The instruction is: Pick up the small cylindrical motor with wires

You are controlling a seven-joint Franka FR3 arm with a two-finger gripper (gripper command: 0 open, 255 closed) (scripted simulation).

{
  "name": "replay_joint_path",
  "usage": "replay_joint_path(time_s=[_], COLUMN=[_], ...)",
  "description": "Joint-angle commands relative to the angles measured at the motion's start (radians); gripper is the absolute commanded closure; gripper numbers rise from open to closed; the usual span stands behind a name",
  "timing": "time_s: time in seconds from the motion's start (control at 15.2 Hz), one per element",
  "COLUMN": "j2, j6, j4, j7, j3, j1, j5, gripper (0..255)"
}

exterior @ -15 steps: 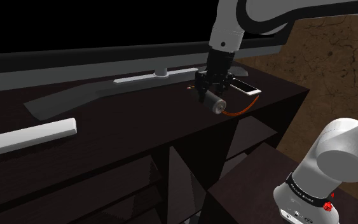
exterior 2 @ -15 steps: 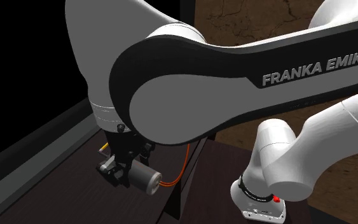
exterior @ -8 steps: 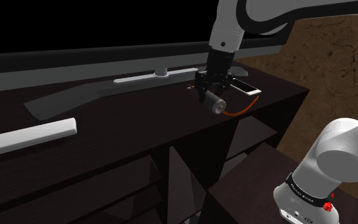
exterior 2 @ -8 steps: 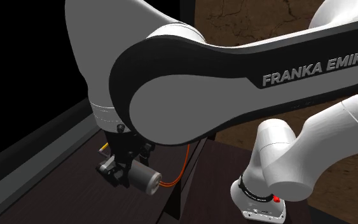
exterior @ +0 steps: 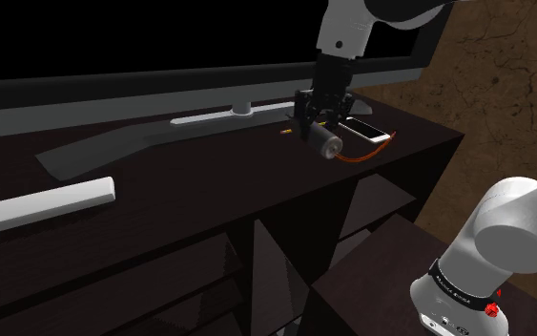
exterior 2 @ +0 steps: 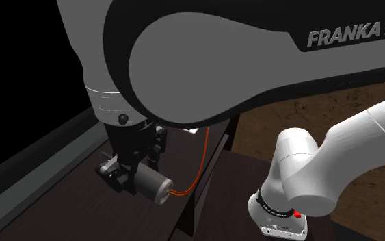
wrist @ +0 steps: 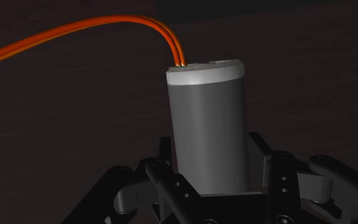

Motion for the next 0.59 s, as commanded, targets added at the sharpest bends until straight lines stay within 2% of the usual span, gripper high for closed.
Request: replay_joint_path(time_s=[0.0,0.53], j2=[0.006,0.023], j6=[-0.028,-0.107], j4=[0.034,0.130], j7=[0.004,0.017], j3=[-0.003,-0.011], j1=[-0.002,-0.006], j5=[-0.004,-0.013], gripper=[255,255])
